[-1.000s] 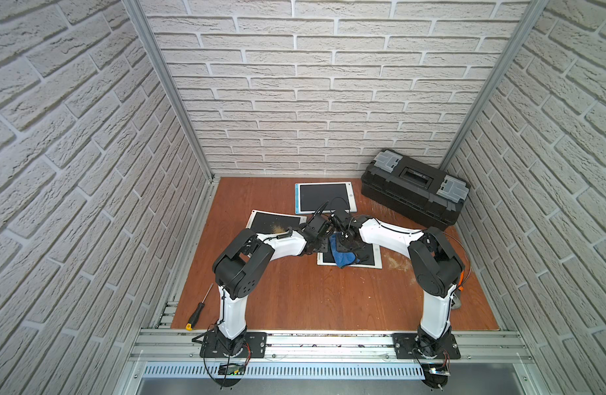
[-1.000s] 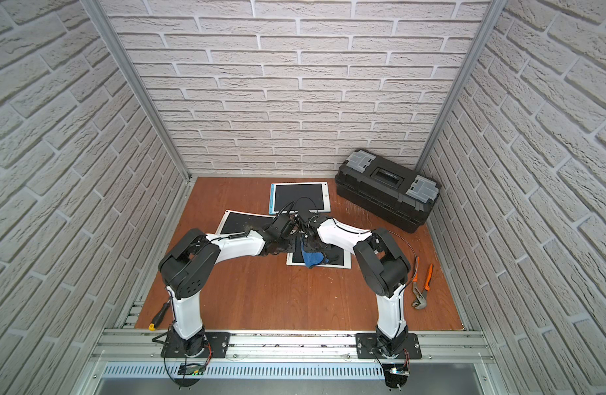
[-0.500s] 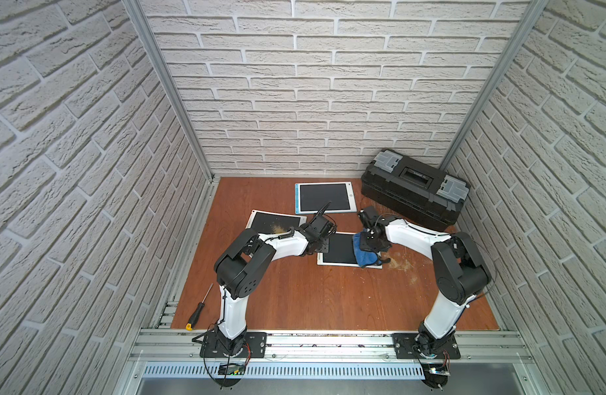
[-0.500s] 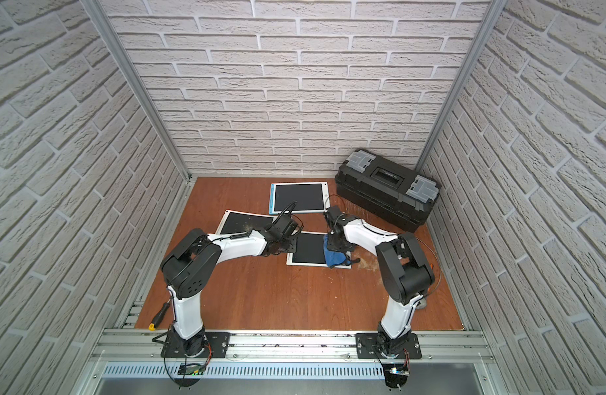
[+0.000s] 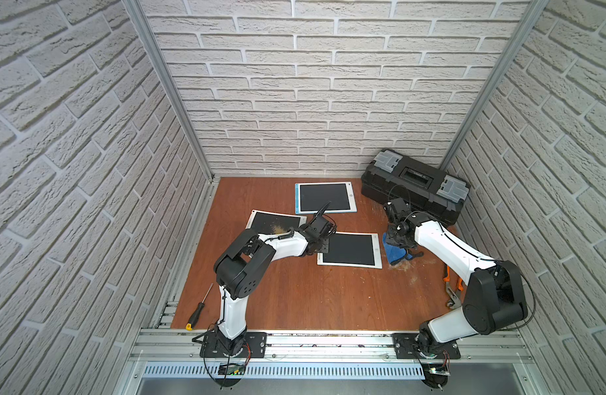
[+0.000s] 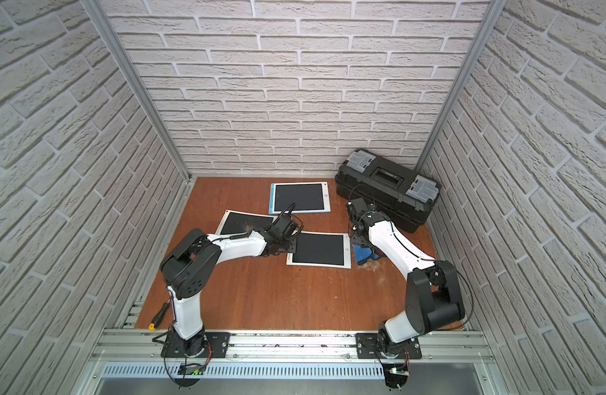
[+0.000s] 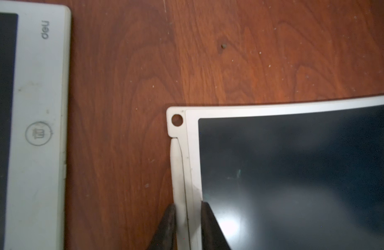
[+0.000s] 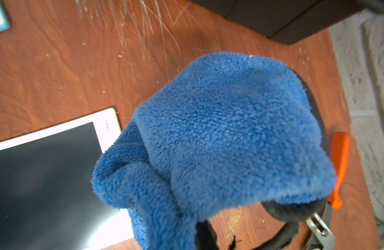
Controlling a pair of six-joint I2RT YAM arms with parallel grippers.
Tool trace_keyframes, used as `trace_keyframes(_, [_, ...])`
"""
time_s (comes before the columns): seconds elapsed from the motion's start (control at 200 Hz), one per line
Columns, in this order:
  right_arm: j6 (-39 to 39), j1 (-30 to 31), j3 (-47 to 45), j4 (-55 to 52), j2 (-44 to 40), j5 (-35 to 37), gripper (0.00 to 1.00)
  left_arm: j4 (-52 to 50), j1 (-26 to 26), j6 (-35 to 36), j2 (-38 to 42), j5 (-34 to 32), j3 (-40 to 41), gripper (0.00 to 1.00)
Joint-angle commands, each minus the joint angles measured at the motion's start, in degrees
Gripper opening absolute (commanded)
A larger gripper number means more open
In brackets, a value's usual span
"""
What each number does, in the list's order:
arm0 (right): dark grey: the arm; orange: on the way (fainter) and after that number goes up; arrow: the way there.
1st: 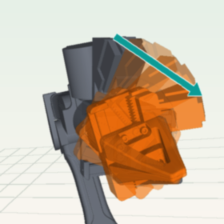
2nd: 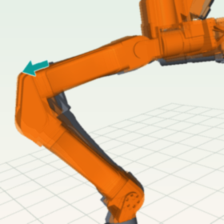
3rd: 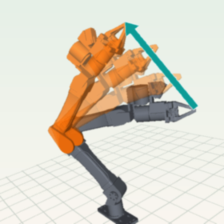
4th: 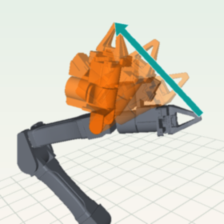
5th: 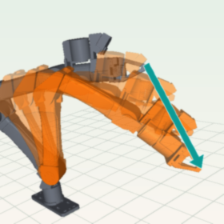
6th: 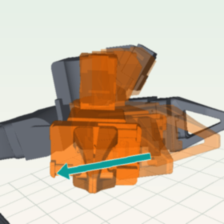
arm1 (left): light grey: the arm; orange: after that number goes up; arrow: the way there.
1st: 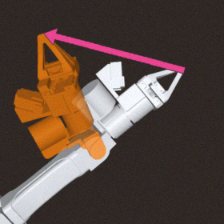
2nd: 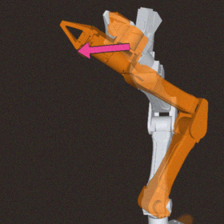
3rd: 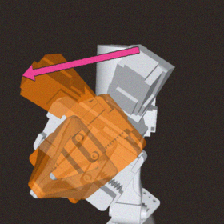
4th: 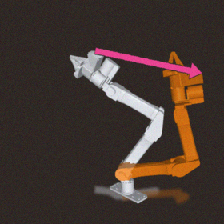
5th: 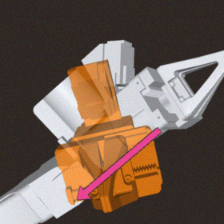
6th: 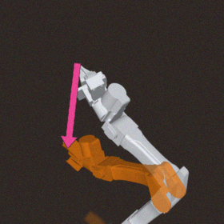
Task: Wipe the drawing tablet
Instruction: Wipe the dirt from the drawing tablet.
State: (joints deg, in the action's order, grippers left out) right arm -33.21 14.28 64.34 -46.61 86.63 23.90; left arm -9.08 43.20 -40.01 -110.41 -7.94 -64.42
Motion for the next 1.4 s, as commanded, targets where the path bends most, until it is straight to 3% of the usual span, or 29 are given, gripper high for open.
trace_keyframes(0.0, [-0.22,0.65,0.88,-1.25,0.1,3.57,0.02,-16.0,0.22,0.99,-6.05,0.56,5.7,0.23])
trace_keyframes(0.145, [0.13,4.01,2.33,-1.04,2.0,2.59,0.03,-15.7,0.26,1.0,-5.57,0.55,6.06,0.23])
trace_keyframes(0.305, [-1.62,9.18,7.38,-6.31,6.88,13.1,0.03,-15.7,0.22,1.1,-5.18,0.47,6.06,0.23])
trace_keyframes(0.495, [-2.9,9.72,10.94,-9.38,10.67,17.94,0.03,-15.26,0.23,0.92,-4.47,0.05,6.76,0.23])
trace_keyframes(0.6, [-0.89,8.75,9.13,-5.28,10.38,17.98,0.03,-13.95,0.22,0.62,-0.91,-0.05,8.51,0.23])
trace_keyframes(0.67, [-2.15,6.54,13.09,-11.54,12.12,10.8,0.03,-13.59,0.39,0.8,2.79,-0.28,9.59,0.29])
trace_keyframes(0.71, [-2.89,7.7,14.53,-13.43,10.68,11.77,0.03,-14.21,0.48,0.9,5.2,-0.77,9.95,0.33])
trace_keyframes(0.795, [2.24,7.91,3.89,3.08,4.28,18.39,0.08,-15.32,0.57,0.96,10.22,-1.41,10.45,0.48])
trace_keyframes(0.83, [3.05,3.42,1.45,5.51,4.43,13.57,0.06,-15.8,0.57,1.07,12.04,-1.44,10.41,0.5])
trace_keyframes(0.885, [0.07,-3.23,7.69,-5.52,8.06,3.36,0.03,-17.26,0.77,1.27,14.46,-1.83,9.79,0.51])
trace_keyframes(0.935, [-1.93,-2.38,9.8,-10.51,7.92,9.74,0.03,-18.76,1.04,1.22,16.71,-2.5,9.41,0.53])
trace_keyframes(0.99, [-1.45,-0.48,4.52,-5.18,2.23,15.17,0.04,-19.35,1.35,1.03,19.13,-2.78,9.61,0.54])
trace_keyframes(1.06, [0.41,-4.55,-5.48,7.66,-3.69,2.76,0.02,-18.79,1.62,0.99,21.8,-2.47,10.22,0.57])
trace_keyframes(1.115, [-0.93,-7.78,-4.2,3.66,-2.58,-3.26,0.02,-18.44,1.6,0.98,22.56,-2.43,10.3,0.57])
trace_keyframes(1.195, [-1.13,-3.35,1.44,-4.49,-1.84,6.07,0.03,-18.81,1.57,1.24,21.78,-2.36,9.59,0.57])
trace_keyframes(1.285, [1.34,3.9,-4.15,3.56,-10.36,16.13,0.03,-18.16,1.71,0.88,20.8,-1.85,9.46,0.57])
trace_keyframes(1.31, [1.38,2.78,-7.24,7.51,-12.16,13.91,0.05,-17.72,1.8,0.69,20.76,-1.66,9.57,0.57])
trace_keyframes(1.335, [0.79,-0.7,-9.05,9.76,-12.42,7.28,0.04,-17.21,1.96,0.53,20.76,-1.45,9.63,0.57])
trace_keyframes(1.395, [-1.8,-8.89,-7.51,5.92,-7.13,-5.9,0.02,-15.83,2.17,-0.06,20.76,-0.33,9.61,0.57])
